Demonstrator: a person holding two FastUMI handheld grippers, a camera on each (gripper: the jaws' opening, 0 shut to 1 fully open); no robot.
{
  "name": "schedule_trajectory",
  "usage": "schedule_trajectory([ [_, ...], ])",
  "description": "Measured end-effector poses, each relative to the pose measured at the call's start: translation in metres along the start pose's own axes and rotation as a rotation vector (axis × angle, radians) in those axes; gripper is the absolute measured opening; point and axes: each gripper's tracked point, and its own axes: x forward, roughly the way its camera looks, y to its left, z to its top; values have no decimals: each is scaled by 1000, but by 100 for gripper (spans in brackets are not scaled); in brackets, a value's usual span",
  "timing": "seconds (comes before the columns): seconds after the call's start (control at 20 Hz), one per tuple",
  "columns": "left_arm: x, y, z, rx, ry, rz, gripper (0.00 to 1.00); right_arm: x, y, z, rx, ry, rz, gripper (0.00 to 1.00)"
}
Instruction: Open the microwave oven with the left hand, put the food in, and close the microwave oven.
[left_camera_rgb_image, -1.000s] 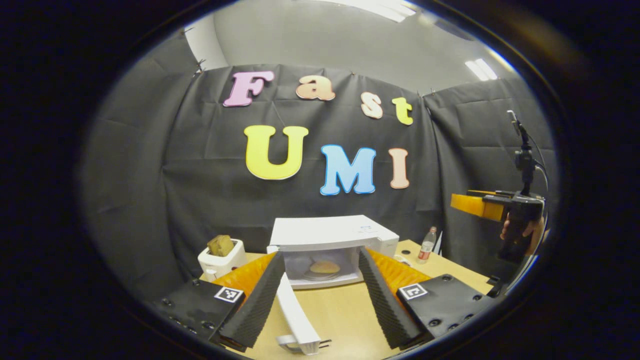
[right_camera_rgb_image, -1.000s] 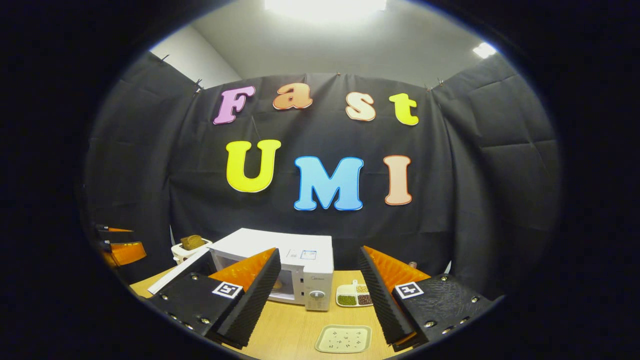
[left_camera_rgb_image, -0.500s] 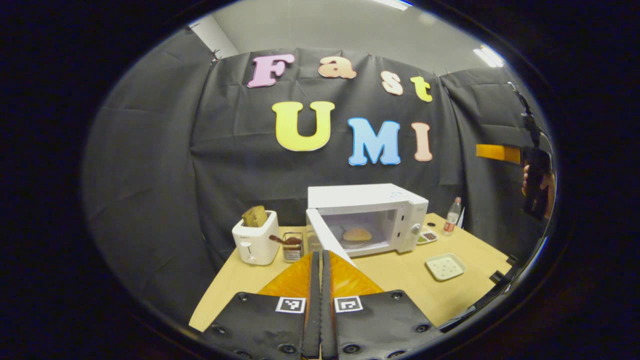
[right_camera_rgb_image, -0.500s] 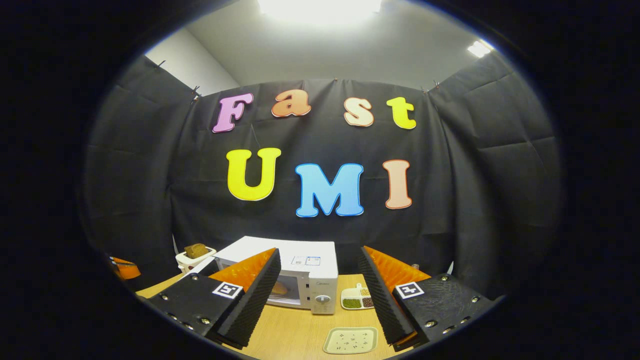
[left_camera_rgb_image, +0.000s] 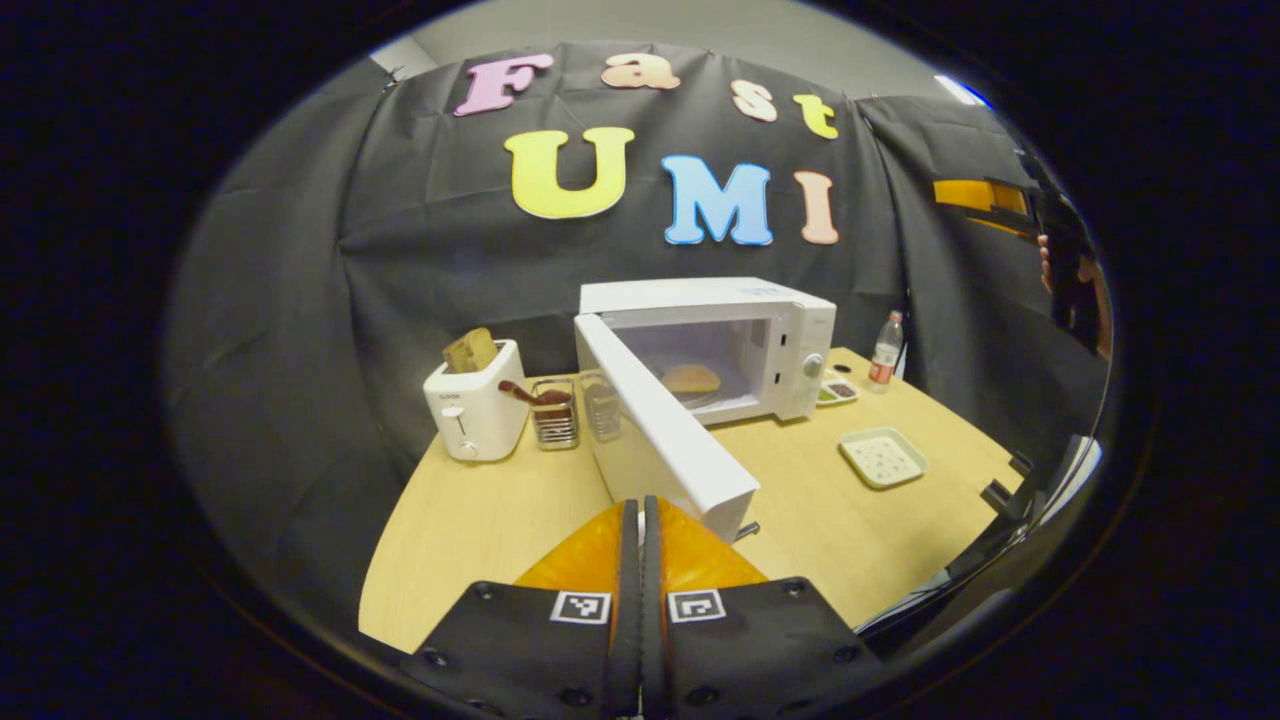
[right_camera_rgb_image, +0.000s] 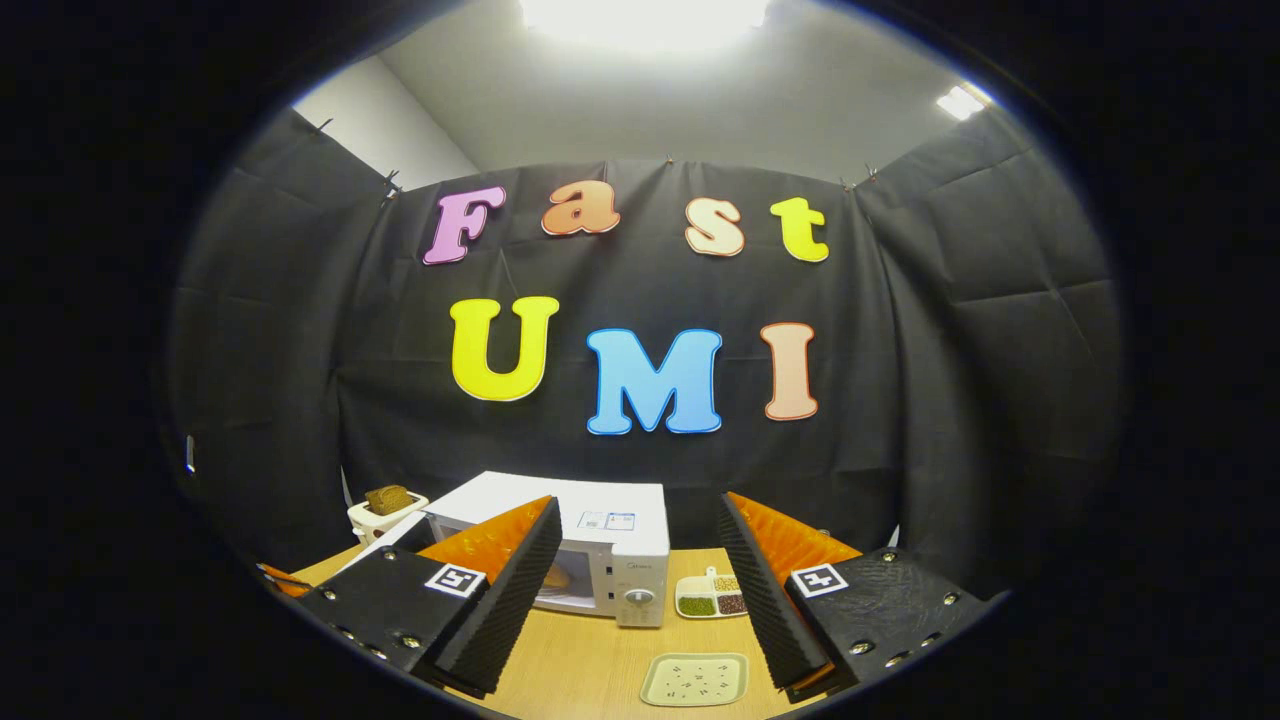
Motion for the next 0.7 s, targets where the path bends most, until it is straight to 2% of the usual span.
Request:
schedule_trajectory([
  [0.15, 2, -13, 8, 16, 21, -11, 7, 3, -13, -3, 11, 2, 1, 95],
  [0.35, 16, -50, 16, 17, 30, -68, 7, 8, -29, -3, 18, 3, 7, 95],
  [0.7, 47, -106, 33, 40, 25, -108, 7, 11, -58, -4, 1, 8, 24, 95],
])
